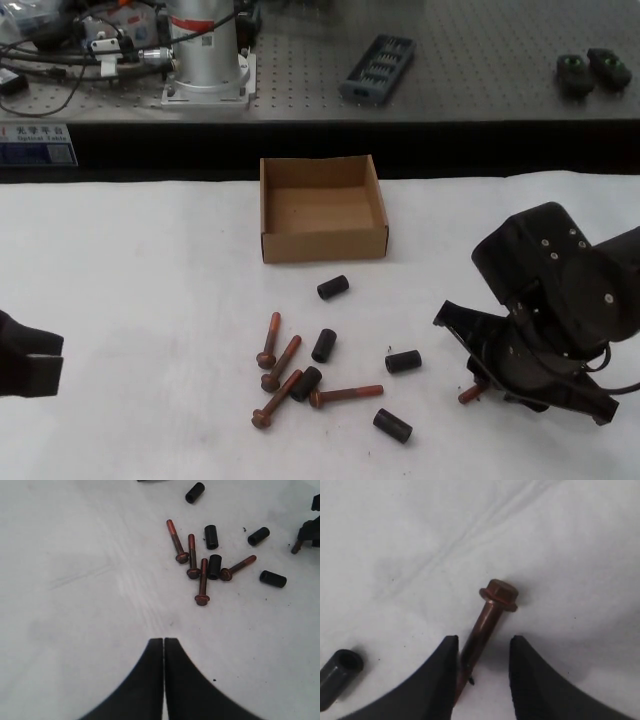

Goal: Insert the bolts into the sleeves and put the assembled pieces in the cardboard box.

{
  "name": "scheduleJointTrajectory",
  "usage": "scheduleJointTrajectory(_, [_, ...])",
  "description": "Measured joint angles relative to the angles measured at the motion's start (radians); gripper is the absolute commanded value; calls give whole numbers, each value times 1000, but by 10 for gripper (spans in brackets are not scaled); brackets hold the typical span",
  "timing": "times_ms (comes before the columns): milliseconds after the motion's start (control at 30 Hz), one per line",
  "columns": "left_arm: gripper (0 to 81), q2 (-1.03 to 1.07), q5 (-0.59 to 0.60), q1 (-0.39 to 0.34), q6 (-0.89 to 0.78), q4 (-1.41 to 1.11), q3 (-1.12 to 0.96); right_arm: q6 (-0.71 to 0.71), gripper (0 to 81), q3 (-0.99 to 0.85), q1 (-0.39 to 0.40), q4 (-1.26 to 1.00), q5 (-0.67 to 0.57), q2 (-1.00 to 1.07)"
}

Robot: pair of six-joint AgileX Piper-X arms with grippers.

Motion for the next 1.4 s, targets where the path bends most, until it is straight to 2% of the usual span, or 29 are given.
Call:
scheduleJointTrajectory(167, [6,-23,0,0,0,29,0,13,259,-30,-18,-24,0,41])
scheduleJointTrajectory(367, [6,-29,0,0,0,55,0,20,137,-65,-23,-36,-3,66])
scheduleJointTrajectory(867, [6,-72,0,0,0,88,0,20,132,-86,-23,5,-7,96])
scheduleJointTrajectory(1033, [6,-92,0,0,0,91,0,-94,94,-91,-23,37,-15,98])
scheduleJointTrajectory(1167, [6,-98,0,0,-9,91,0,-341,1,-93,-23,54,-15,98])
scheduleJointTrajectory(1400, [6,-98,0,0,-25,91,0,-564,21,-93,-23,59,-13,98])
